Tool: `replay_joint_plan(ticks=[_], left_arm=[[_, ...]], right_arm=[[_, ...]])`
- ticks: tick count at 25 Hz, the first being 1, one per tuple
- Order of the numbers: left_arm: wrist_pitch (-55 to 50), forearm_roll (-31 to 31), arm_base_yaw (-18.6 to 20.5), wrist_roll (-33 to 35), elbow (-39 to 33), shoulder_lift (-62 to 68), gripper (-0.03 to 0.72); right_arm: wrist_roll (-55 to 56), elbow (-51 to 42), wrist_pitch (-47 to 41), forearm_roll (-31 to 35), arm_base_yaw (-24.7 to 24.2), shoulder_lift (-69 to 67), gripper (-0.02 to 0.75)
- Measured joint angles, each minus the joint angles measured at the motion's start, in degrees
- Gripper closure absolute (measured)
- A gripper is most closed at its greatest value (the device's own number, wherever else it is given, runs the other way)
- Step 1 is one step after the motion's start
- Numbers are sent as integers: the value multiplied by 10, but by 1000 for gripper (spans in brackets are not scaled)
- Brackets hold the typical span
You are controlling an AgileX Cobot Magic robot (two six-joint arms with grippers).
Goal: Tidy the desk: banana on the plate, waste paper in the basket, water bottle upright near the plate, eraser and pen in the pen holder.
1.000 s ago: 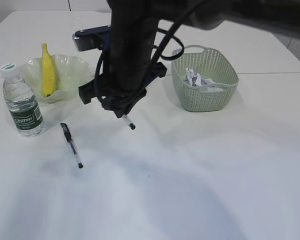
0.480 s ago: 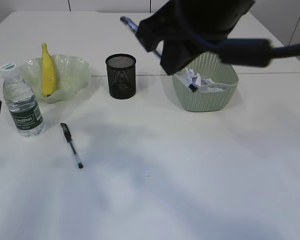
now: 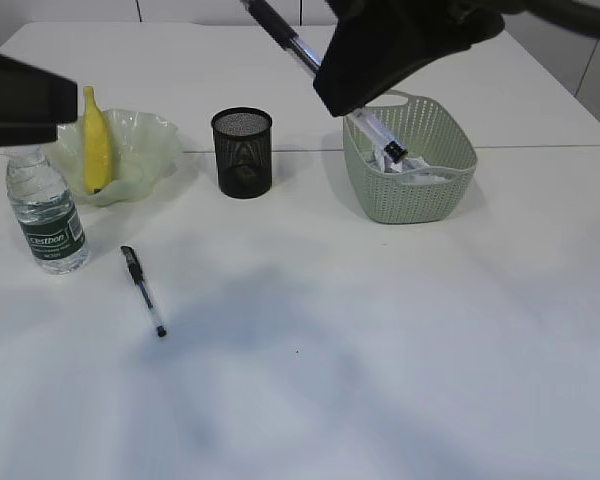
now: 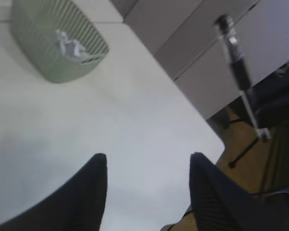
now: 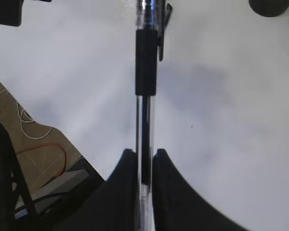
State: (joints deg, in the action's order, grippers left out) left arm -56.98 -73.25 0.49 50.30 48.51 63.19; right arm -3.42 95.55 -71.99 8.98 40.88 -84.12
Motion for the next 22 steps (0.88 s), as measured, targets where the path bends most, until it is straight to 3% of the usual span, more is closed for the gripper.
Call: replay_joint_plan(ticks=[3, 12, 22], left_arm=[[-14, -48, 0, 31, 0, 0, 297], [-36, -55, 0, 56, 0, 0, 297], [-36, -73, 0, 71, 0, 0, 297]], right_arm=[[-16, -2, 0, 11, 0, 4, 698], [-68, -93, 61, 14, -15, 101, 698], [-144, -290, 303, 89, -19, 175, 699]])
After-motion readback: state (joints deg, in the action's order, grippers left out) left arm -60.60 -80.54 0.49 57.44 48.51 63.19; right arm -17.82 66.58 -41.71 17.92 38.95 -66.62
